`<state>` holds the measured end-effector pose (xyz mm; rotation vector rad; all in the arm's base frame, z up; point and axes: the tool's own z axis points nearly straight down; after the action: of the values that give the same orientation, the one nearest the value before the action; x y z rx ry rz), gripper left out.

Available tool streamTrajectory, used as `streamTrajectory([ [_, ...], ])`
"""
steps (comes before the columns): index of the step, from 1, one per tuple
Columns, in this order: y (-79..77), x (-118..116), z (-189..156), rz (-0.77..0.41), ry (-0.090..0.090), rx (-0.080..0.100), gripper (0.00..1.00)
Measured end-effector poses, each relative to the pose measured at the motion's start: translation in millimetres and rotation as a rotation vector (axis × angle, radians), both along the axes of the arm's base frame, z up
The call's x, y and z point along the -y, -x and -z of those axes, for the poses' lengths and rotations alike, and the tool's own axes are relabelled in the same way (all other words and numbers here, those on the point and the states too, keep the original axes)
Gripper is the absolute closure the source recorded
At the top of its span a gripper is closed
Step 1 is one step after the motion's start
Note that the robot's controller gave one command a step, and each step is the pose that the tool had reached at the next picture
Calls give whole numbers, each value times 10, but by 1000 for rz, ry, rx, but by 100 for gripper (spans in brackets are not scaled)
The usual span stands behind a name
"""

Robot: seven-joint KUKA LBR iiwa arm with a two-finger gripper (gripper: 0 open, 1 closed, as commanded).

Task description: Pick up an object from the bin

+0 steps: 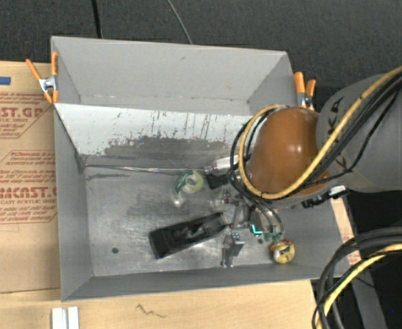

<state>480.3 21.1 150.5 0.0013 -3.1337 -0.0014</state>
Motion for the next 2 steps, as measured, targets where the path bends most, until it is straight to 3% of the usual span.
streamTrajectory([
  [1,-20,0,-33,1,0,7,0],
  [2,-252,-9,663,149,-11,68,100],
])
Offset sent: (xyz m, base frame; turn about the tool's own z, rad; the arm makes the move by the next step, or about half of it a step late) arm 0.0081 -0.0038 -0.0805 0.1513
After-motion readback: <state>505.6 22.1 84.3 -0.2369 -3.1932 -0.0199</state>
